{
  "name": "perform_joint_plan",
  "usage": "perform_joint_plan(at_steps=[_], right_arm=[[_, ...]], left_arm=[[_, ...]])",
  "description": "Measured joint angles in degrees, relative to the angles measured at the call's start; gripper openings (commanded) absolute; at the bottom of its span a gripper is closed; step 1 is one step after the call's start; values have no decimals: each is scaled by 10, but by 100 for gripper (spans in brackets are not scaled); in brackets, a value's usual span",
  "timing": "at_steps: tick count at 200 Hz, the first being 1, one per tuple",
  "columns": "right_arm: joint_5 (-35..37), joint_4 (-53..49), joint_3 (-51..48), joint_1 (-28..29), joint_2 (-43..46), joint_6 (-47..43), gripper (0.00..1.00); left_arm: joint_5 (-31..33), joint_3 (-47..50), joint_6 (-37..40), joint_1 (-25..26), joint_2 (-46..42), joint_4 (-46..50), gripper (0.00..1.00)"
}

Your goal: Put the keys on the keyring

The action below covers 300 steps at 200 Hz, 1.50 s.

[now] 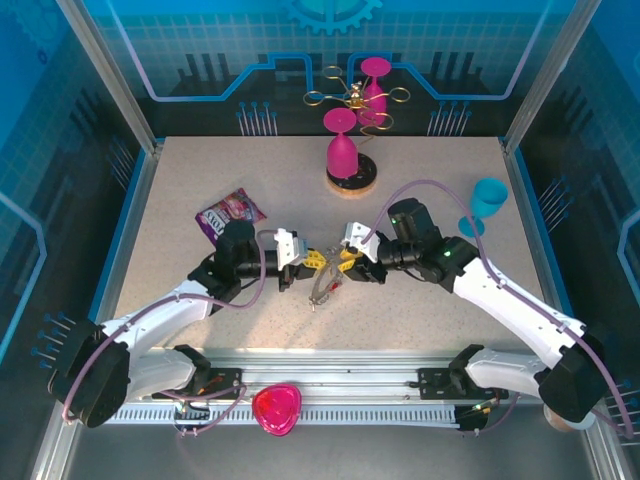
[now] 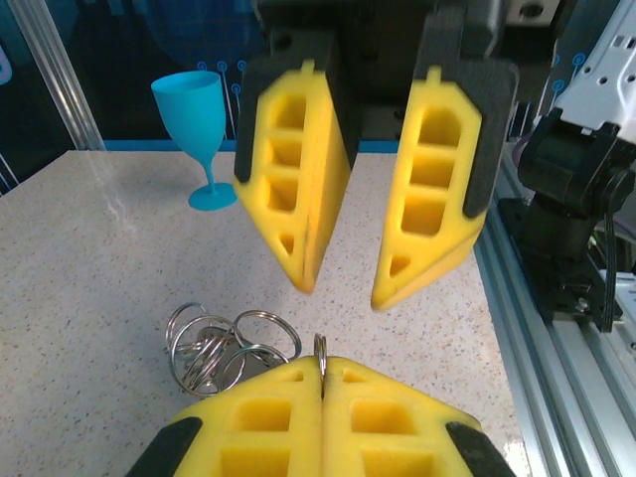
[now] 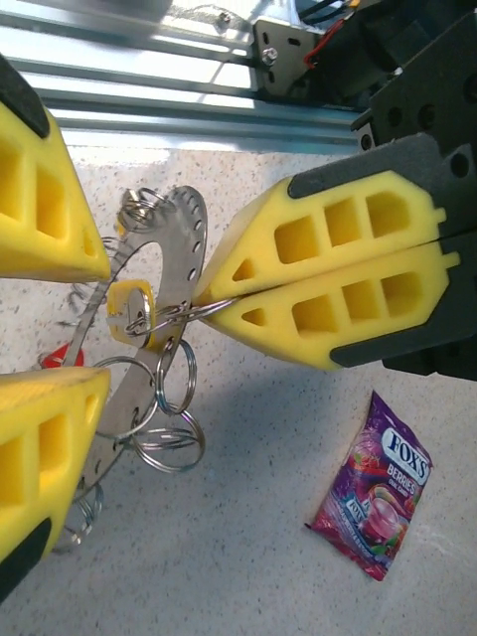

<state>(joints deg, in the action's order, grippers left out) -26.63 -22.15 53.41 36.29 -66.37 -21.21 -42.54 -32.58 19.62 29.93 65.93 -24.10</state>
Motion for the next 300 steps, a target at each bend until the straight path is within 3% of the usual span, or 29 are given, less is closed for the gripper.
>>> perform_joint_plan(at_steps=[69, 148, 263, 300], right_arm=[[-20, 40, -12, 0, 0, 24, 26], [-41, 47, -12, 0, -12, 30, 0], [-66, 41, 11, 0, -53, 31, 0], [-53, 45, 1, -12, -23, 47, 28]], left_arm=[[-18, 1, -17, 0, 0, -36, 0], [-30, 1, -31, 0, 0, -50, 0], [-53, 1, -49, -1, 9, -67, 0], [-50, 1, -42, -2, 9, -63, 0]])
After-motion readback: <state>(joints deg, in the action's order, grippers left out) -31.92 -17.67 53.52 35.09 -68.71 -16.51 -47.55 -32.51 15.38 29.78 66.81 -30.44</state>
